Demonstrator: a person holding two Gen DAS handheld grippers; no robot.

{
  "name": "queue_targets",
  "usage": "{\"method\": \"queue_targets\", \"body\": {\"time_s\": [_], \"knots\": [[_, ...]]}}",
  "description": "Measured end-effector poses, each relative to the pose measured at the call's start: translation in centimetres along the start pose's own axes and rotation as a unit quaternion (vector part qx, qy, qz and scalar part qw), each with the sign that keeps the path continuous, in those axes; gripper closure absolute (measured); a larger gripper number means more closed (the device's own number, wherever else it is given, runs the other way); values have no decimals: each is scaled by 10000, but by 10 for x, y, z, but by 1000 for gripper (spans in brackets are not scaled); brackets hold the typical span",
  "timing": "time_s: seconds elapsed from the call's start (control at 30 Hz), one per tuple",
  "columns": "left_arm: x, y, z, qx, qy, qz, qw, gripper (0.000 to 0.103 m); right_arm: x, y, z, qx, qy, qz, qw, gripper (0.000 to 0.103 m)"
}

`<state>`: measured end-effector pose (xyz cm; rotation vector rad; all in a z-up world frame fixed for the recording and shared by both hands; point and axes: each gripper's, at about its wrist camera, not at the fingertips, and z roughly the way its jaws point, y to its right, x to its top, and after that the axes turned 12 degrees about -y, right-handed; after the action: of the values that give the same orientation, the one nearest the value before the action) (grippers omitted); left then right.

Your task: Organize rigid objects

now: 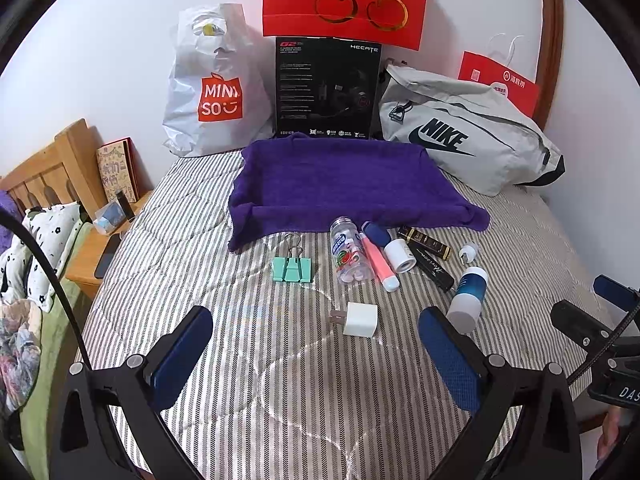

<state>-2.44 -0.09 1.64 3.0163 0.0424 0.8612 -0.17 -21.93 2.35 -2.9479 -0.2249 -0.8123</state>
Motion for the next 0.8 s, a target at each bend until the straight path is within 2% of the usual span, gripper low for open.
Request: {"method": "queue_targets", "body": {"time_s": [0.8], "knots": [[-2,0,-2,-10,5,29,10000,0,0,1,-4,-19,27,-9,10000,0]]}}
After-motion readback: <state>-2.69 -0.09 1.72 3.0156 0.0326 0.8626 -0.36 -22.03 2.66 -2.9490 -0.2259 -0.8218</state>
